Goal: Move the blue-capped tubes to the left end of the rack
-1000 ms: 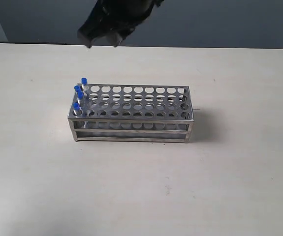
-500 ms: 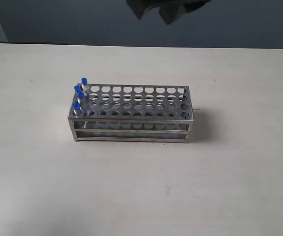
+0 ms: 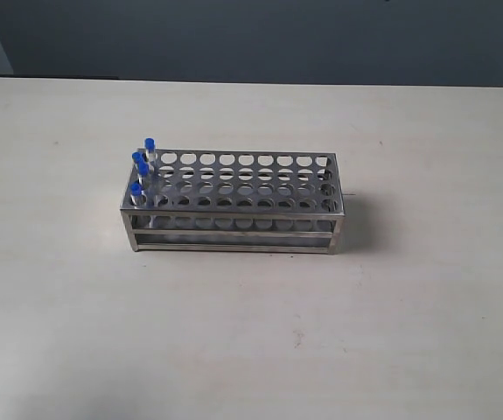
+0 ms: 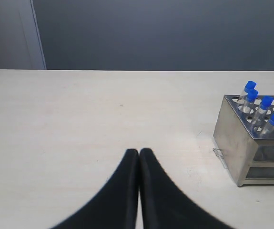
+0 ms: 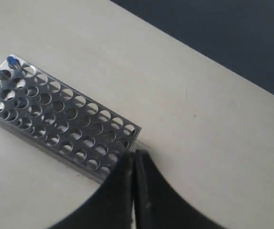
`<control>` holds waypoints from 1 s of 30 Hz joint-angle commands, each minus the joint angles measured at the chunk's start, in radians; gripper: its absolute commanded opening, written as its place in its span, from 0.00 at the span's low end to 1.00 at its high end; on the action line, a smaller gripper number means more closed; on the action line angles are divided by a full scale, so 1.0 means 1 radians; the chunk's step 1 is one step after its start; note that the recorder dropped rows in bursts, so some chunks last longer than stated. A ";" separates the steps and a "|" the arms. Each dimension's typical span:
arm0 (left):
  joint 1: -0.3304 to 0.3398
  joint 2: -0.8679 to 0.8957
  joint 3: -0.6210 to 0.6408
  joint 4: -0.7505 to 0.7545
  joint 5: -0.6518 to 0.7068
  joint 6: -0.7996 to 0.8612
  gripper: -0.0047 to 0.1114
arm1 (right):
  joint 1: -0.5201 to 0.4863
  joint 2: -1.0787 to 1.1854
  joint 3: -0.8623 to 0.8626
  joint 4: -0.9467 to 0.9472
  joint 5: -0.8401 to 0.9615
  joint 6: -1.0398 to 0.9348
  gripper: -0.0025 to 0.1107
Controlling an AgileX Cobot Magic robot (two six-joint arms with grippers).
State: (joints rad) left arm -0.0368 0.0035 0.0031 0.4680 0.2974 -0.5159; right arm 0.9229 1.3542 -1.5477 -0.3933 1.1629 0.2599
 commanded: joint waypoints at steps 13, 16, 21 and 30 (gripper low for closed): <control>-0.005 -0.004 -0.003 -0.005 -0.005 -0.001 0.05 | -0.384 -0.484 1.047 -0.069 -1.282 0.141 0.02; -0.005 -0.004 -0.003 -0.005 -0.005 -0.001 0.05 | -0.491 -0.634 1.189 -0.061 -1.381 0.167 0.02; -0.005 -0.004 -0.003 -0.005 -0.005 -0.001 0.05 | -0.695 -0.877 1.353 0.016 -1.382 0.186 0.02; -0.005 -0.004 -0.003 0.000 -0.007 -0.001 0.05 | -0.890 -1.249 1.548 0.024 -1.281 0.189 0.02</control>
State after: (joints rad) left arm -0.0368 0.0035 0.0031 0.4680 0.2974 -0.5159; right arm 0.0713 0.1902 -0.0118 -0.3798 -0.1853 0.4454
